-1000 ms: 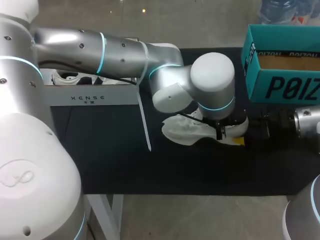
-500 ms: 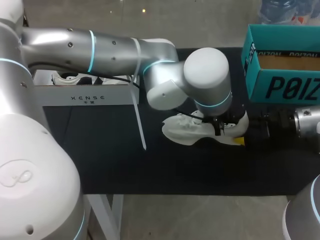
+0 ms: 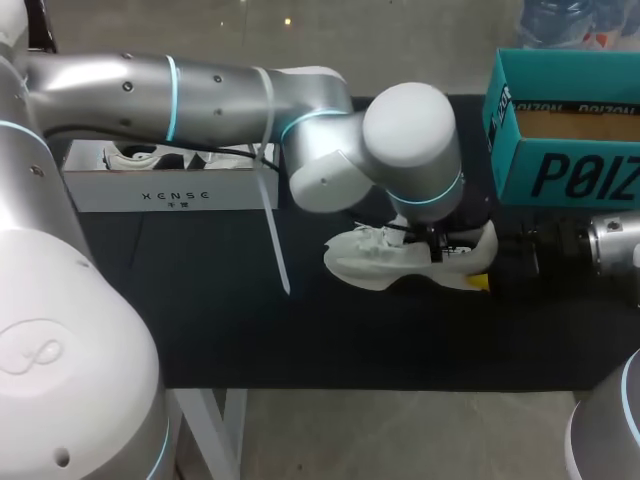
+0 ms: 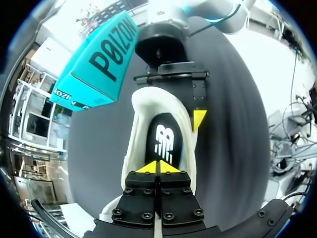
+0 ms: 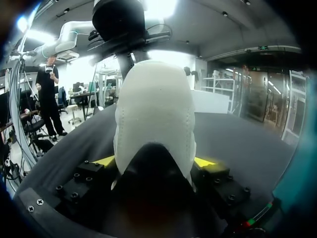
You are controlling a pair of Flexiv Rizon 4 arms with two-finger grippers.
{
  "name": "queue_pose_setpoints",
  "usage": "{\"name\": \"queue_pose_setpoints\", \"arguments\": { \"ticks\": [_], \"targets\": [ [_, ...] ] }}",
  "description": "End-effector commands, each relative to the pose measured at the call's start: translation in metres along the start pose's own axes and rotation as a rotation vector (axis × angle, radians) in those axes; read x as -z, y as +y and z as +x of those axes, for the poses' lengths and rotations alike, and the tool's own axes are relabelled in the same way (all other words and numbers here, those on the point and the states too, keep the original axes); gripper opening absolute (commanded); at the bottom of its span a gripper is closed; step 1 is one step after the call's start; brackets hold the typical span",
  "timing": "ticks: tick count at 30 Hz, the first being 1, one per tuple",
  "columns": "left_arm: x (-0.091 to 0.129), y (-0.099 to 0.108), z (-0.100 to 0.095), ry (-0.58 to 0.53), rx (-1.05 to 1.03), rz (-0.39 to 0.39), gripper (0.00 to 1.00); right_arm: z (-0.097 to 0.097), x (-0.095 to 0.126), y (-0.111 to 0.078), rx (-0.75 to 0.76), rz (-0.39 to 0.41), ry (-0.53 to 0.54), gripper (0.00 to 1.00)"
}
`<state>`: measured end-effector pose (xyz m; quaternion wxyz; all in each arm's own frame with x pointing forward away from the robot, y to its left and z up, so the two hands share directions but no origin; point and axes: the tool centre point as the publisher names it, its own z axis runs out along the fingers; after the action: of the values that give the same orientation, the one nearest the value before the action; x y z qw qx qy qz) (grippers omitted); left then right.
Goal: Take the shoe out of the shoebox, open the shoe tongue, remove and reinsert the insole, then place the shoe into the shoebox
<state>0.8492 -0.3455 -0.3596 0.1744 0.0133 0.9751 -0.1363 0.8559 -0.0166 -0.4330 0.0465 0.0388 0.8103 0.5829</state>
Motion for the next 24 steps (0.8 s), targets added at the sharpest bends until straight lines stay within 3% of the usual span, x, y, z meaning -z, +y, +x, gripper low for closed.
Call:
{"name": "queue_pose_setpoints", "arguments": {
  "ticks": [1,8,12,24],
  "targets": [
    [0.012,0.003,-0.004,-0.01,0.004,0.003,0.0,-0.002,-0.002,-0.004,0.001,0.001,-0.001,0.0],
    [0.02,0.001,-0.009,-0.018,0.008,0.012,0.0,-0.002,-0.002,-0.004,0.001,0.001,-0.001,0.0],
    [0.021,0.0,-0.004,0.038,-0.018,-0.011,0.0,-0.002,-0.002,-0.004,0.001,0.001,-0.001,0.0],
    [-0.007,0.001,0.009,0.206,-0.098,-0.075,0.0,-0.002,-0.002,-0.004,0.001,0.001,-0.001,0.0]
  ]
}}
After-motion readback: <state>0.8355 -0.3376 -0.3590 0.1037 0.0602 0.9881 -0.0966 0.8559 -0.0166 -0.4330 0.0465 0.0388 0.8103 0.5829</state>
